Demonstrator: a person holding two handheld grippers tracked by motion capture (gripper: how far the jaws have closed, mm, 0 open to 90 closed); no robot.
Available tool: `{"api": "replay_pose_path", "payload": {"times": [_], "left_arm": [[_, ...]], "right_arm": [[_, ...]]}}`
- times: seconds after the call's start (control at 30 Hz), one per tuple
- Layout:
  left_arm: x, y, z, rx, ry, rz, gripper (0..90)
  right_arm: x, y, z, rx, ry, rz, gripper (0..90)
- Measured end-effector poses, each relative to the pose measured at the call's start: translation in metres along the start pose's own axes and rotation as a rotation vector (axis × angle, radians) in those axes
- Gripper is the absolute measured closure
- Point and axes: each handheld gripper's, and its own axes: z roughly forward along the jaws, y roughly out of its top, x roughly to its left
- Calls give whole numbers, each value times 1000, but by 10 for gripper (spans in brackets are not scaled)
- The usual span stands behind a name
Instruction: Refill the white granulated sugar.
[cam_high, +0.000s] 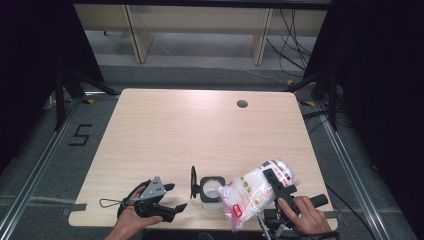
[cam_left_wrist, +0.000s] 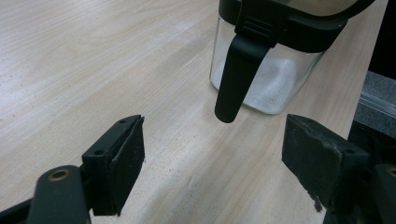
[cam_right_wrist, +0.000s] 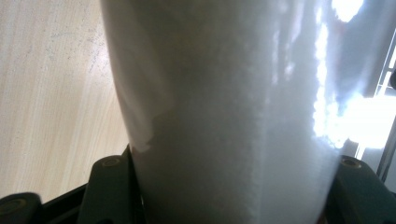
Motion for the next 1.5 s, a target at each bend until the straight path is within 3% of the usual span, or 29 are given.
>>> {"api": "replay_pose_path", "payload": {"times": [0.07,0.43,0.5,0.6,0.67,0.7,0.73,0.8,0.83,0.87,0.9,0.93,0.97,1.0,1.03,1.07,1.13,1.17,1.2,1.33,1.43,1.47,1.5], "left_arm": [[0,0,0,-2,-1,-1,208],[0,0,0,0,2,3,208],[0,0,0,-1,0,-1,208],[0,0,0,-4,0,0,208],[0,0,0,1,3,3,208],[1,0,0,0,3,4,208],[1,0,0,-1,3,4,208],[1,0,0,-1,3,3,208],[0,0,0,-1,3,3,208],[1,0,0,-1,3,3,208],[1,0,0,-1,3,4,208],[1,0,0,-2,3,4,208],[1,0,0,-2,3,4,208],[1,0,0,-2,3,3,208],[1,0,0,-2,3,3,208],[1,0,0,-2,3,4,208],[1,0,0,-2,3,4,208],[1,0,0,-2,3,3,208],[1,0,0,-5,1,3,208],[1,0,0,-4,0,1,208],[0,0,0,-10,-3,-1,208],[0,0,0,-10,-3,0,208],[0,0,0,-10,-2,-1,208]], "right_arm": [[1,1,-1,23,15,9,427],[0,0,-1,11,14,3,427],[3,0,-1,9,11,38,426],[0,1,-2,28,30,13,427],[0,1,-1,13,18,2,427],[3,0,-1,4,3,26,427],[4,1,-2,24,18,50,427],[2,2,-1,-6,-3,20,427],[6,3,-2,14,9,66,426],[6,3,-2,14,9,66,426],[1,3,-1,-2,8,19,427],[0,4,-1,-12,0,5,427],[0,4,0,-11,1,5,427],[4,2,-1,13,3,49,426],[4,2,-1,13,3,49,426],[1,1,1,-10,-4,4,426],[1,1,-1,13,18,19,426],[1,-1,1,-1,-3,8,427],[3,-2,0,14,14,36,427],[2,-2,-3,45,31,27,427],[3,-2,-2,23,12,34,427],[4,-2,-3,29,15,57,427],[2,-2,-2,21,11,28,426]]}}
